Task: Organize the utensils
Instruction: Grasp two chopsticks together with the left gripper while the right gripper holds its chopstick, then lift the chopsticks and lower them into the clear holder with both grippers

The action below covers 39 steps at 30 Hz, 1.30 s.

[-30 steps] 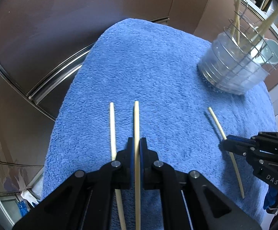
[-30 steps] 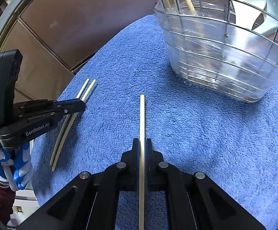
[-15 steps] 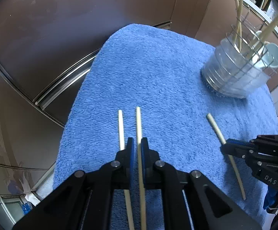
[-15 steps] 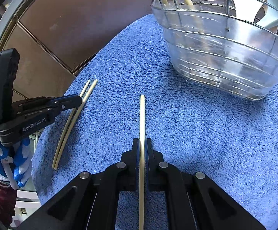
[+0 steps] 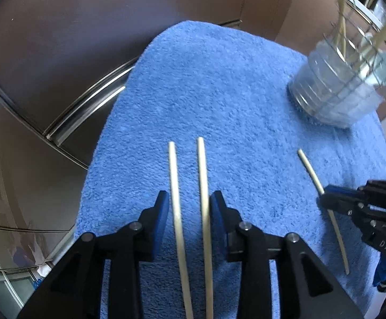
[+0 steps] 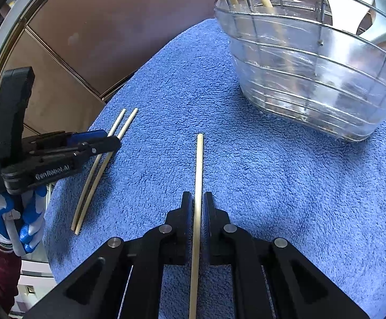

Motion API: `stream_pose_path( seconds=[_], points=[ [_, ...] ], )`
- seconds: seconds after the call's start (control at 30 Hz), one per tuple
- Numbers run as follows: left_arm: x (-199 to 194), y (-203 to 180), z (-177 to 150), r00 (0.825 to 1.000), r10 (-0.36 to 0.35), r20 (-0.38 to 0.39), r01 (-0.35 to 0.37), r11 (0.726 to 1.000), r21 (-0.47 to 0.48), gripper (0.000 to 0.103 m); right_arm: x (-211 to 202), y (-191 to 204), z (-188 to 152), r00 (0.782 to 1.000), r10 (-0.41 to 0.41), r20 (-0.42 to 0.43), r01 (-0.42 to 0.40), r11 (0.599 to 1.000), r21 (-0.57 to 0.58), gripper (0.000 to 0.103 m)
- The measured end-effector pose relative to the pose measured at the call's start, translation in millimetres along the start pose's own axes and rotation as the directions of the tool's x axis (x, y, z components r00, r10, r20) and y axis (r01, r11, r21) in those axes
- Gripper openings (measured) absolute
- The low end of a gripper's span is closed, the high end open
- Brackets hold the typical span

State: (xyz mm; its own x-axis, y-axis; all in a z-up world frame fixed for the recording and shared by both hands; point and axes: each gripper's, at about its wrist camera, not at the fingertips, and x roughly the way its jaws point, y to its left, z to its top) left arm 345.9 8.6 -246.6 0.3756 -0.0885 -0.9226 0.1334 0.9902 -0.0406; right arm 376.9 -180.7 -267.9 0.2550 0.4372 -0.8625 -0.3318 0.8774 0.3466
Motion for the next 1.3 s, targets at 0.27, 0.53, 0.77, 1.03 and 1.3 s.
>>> stream_pose_path(
  seconds=[0.27,0.53,0.77,1.03,1.3],
  points=[
    [6,-20,7,0.998,0.051,-0.041,-0.048,0.995,0.085,0.01,10,18,19,0.996,-0.075,-0.042,0.072,0.995,-0.07,0.009],
    [9,-28,10,0.995,0.084,-0.062,-0.076,0.99,0.121,0.009,25,37,37,0.985,-0.133,-0.11,0.116,0.982,-0.149,0.006],
    [2,-25,1,1.0,0.014,0.007,-0.014,0.998,0.064,0.009,17,41,34,0.991,-0.112,-0.076,0.1,0.984,-0.146,0.005],
    [-43,-26,-13,0.99,-0.089,0.109,0.087,0.996,0.023,0.009,-30,33,-2,0.997,-0.029,0.077,0.038,0.992,-0.12,0.005],
    [-135,-44,-2,0.92,-0.215,0.329,0.213,0.976,0.04,0.009,-125,26,-29,0.936,0.025,0.352,0.007,0.996,-0.089,0.005]
  ],
)
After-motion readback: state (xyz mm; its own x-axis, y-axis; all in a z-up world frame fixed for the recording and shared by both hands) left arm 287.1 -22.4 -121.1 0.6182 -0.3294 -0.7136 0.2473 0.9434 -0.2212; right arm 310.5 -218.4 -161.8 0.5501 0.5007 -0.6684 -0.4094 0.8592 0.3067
